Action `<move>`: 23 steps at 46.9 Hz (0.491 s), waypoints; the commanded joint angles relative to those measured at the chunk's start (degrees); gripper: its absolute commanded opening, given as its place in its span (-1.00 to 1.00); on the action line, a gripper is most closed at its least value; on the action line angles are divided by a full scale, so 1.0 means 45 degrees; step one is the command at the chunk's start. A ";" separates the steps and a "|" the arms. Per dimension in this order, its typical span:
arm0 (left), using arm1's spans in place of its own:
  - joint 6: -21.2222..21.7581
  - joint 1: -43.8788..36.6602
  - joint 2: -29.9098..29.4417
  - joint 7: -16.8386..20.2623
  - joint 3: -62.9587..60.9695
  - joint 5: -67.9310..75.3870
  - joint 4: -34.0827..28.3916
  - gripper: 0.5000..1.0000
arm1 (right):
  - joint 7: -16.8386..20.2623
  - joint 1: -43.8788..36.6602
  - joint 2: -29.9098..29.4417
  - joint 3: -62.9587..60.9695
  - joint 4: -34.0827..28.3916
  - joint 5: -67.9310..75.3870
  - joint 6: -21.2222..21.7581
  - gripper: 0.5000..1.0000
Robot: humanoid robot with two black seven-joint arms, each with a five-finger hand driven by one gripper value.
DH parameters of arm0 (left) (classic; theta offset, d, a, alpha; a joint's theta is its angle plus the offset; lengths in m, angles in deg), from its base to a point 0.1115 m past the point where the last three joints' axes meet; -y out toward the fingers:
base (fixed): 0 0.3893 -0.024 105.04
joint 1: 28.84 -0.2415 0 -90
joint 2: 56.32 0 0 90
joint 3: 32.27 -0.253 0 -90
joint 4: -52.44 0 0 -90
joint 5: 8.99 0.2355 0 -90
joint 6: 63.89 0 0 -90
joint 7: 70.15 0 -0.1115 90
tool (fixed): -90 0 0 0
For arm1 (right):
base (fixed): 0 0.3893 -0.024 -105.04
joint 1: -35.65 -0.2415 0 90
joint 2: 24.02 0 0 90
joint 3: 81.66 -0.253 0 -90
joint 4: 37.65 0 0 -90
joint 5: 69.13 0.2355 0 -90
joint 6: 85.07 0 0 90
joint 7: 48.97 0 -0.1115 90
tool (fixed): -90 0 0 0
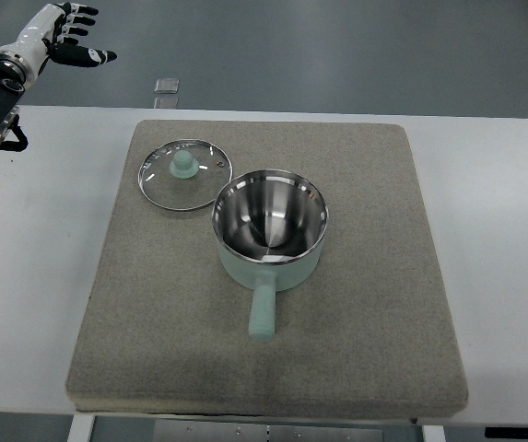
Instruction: Place lid left of pot with left hand
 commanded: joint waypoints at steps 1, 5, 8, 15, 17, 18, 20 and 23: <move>-0.0368 -0.0078 -0.0041 0.0076 -0.0002 -0.1259 0.0015 0.33 | 0.0000 0.0000 0.0000 0.0000 0.0001 0.0000 -0.0004 0.69; -0.0798 -0.0137 -0.0119 0.0407 -0.0080 -0.2412 0.0035 0.33 | 0.0000 0.0000 0.0000 0.0000 0.0001 0.0000 -0.0004 0.69; -0.0993 -0.0410 -0.0119 0.0875 -0.0022 -0.3096 0.0035 0.33 | 0.0000 0.0000 0.0000 0.0000 0.0001 0.0000 0.0015 0.69; -0.1383 -0.0821 -0.0061 0.2321 0.0037 -0.4152 0.0035 0.35 | 0.0000 0.0000 0.0000 0.0000 -0.0018 0.0000 -0.0004 0.69; -0.1617 -0.0879 -0.0022 0.2536 0.0056 -0.4270 0.0035 0.36 | 0.0000 0.0000 0.0000 0.0000 0.0001 0.0000 -0.0004 0.69; -0.1735 -0.0937 -0.0002 0.2595 0.0056 -0.4328 0.0035 0.36 | 0.0000 0.0000 0.0000 0.0000 -0.0018 0.0000 -0.0004 0.69; -0.1969 -0.1113 0.0095 0.2693 0.0056 -0.4504 0.0074 0.36 | 0.0000 0.0000 0.0000 0.0000 0.0001 0.0000 -0.0004 0.69; -0.1971 -0.1484 0.0718 0.2713 0.0056 -0.4855 0.0113 0.36 | 0.0000 0.0000 0.0000 0.0000 0.0001 0.0000 -0.0004 0.69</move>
